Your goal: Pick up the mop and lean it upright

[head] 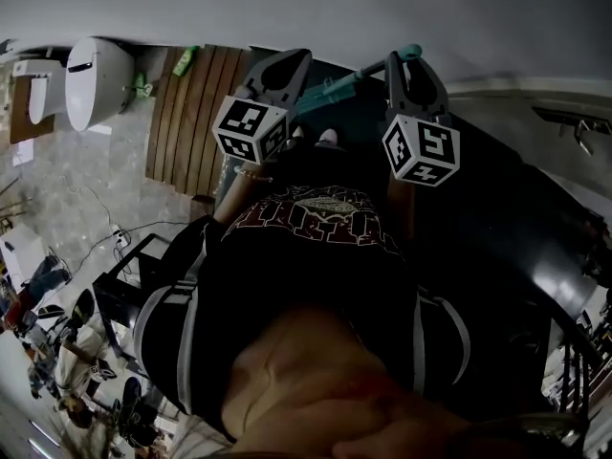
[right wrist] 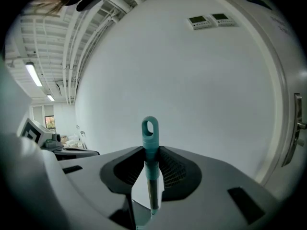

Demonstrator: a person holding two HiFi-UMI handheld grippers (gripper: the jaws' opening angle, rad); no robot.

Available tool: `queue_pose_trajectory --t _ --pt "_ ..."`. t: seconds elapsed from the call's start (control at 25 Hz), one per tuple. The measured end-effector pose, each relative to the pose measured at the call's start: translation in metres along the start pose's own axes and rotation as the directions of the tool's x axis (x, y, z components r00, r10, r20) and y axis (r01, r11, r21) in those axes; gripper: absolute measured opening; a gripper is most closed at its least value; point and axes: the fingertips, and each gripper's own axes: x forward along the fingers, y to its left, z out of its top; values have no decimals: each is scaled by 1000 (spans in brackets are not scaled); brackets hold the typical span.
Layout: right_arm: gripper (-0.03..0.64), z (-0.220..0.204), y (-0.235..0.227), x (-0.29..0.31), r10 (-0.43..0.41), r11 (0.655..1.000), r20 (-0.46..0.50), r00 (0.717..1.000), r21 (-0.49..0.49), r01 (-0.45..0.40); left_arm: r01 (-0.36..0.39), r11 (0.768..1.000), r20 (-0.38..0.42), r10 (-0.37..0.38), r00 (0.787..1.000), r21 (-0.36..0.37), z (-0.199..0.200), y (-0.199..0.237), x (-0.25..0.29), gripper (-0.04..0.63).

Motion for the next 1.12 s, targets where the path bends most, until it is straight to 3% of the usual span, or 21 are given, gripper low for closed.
queue_pose_trajectory --t 0.32,0.52,0.72,1.12 --pt "104 13 19 11 73 996 9 997 -53 -73 -45 999 28 44 999 26 14 2 -6 37" --pt "104 5 24 13 72 994 -9 997 -80 -73 -46 999 31 45 998 15 8 6 -7 37" --pt "104 7 24 8 18 996 -2 1000 -82 -18 -2 1000 25 2 1000 24 14 12 -4 37" --pt "104 16 56 24 -166 986 -8 986 -30 166 128 990 -22 -127 992 58 47 69 -19 37"
